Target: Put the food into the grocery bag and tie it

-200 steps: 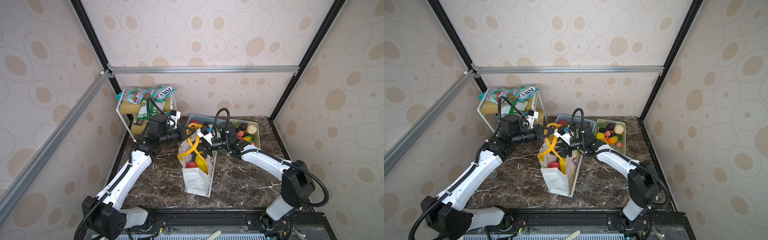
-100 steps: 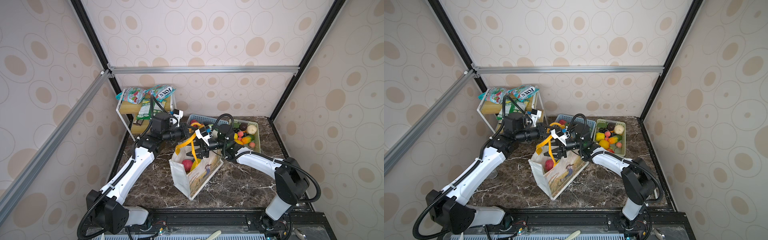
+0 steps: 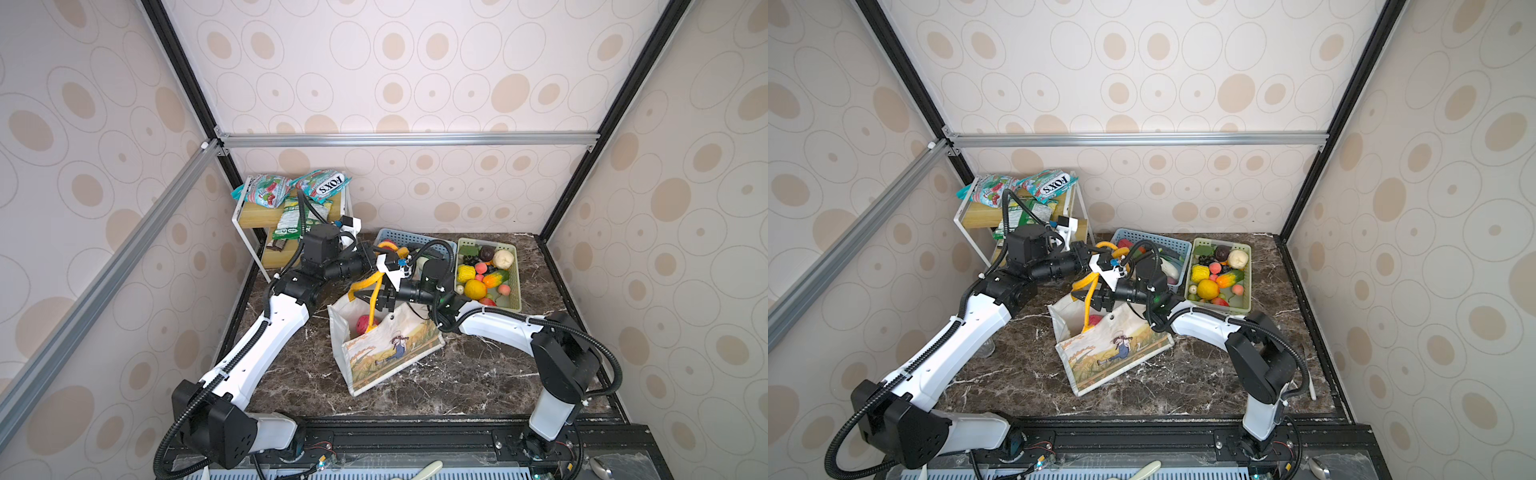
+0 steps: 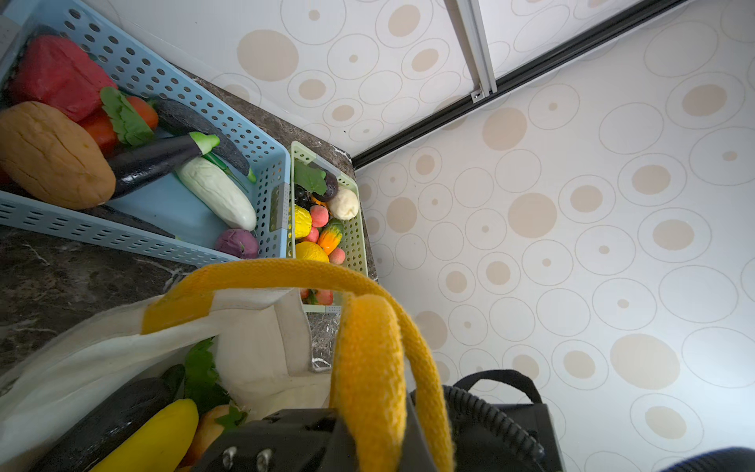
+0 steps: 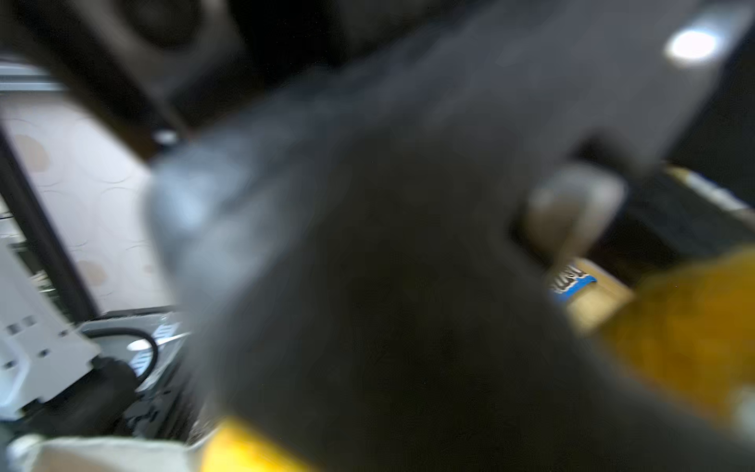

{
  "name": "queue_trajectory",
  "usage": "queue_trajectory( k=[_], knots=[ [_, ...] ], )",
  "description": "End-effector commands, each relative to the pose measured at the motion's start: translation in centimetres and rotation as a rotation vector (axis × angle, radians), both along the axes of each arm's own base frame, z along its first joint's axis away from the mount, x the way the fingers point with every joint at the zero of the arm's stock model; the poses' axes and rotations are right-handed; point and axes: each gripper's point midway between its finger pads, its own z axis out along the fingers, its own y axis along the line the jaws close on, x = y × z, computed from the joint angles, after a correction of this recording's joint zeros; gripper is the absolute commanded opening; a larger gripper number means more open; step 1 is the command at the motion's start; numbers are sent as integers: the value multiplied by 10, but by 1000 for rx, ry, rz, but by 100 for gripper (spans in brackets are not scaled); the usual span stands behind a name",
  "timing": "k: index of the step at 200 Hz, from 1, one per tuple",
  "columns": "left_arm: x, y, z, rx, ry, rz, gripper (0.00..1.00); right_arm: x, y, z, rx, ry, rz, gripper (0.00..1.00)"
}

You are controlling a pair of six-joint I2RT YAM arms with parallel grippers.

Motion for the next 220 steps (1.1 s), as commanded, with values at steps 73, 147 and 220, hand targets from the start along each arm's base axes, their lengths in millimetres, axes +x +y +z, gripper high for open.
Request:
queue_trajectory(
  k=[73,147,220],
  knots=[
    [-7,9,43,-23,-110,41,0,5,15,25,77,20,-37,10],
    [-4,89,39,52,-129,256,0,-11,-28,11,-1,177,-100,0],
    [-30,162,-19,173,-49,442,0,28,-120,-17,-124,511,-475,0]
  ],
)
